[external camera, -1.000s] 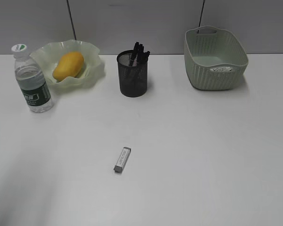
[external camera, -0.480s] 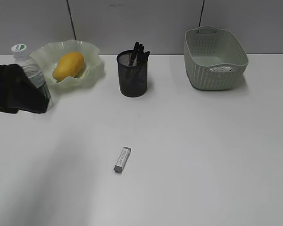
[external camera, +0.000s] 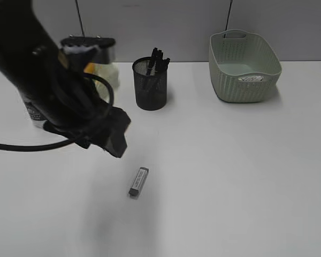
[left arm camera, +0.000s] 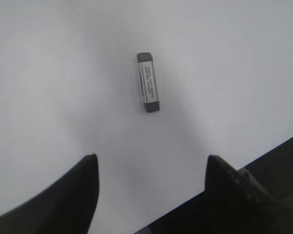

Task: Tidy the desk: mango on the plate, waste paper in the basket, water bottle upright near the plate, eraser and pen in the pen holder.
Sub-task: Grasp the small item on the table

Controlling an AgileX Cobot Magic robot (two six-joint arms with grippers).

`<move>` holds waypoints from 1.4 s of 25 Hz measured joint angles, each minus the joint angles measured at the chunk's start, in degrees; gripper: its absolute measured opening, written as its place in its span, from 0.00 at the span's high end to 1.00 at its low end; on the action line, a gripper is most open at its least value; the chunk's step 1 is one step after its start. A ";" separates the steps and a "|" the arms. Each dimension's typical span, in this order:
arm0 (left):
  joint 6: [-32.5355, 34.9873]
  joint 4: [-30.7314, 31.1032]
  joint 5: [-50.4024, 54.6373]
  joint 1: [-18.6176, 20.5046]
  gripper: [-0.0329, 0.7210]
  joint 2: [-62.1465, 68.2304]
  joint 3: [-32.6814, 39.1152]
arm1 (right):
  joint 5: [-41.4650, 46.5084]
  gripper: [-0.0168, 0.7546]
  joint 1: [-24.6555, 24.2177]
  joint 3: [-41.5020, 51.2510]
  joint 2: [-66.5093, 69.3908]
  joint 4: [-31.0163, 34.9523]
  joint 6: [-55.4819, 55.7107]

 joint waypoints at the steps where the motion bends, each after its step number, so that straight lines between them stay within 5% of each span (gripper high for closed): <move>1: -1.39 0.98 0.55 -1.19 0.27 2.16 -1.10 | 0.00 0.43 0.00 0.00 0.00 0.00 0.00; 8: -9.94 6.93 4.70 -6.49 0.27 15.70 -9.47 | 0.00 0.43 0.00 0.00 0.00 0.00 0.00; 15: -13.19 7.77 3.92 -6.99 0.27 24.38 -16.34 | 0.00 0.43 0.00 0.00 0.00 0.00 0.00; 35: -14.64 9.51 -0.77 -5.13 0.39 31.49 -17.12 | 0.00 0.43 0.00 0.00 0.00 0.00 0.00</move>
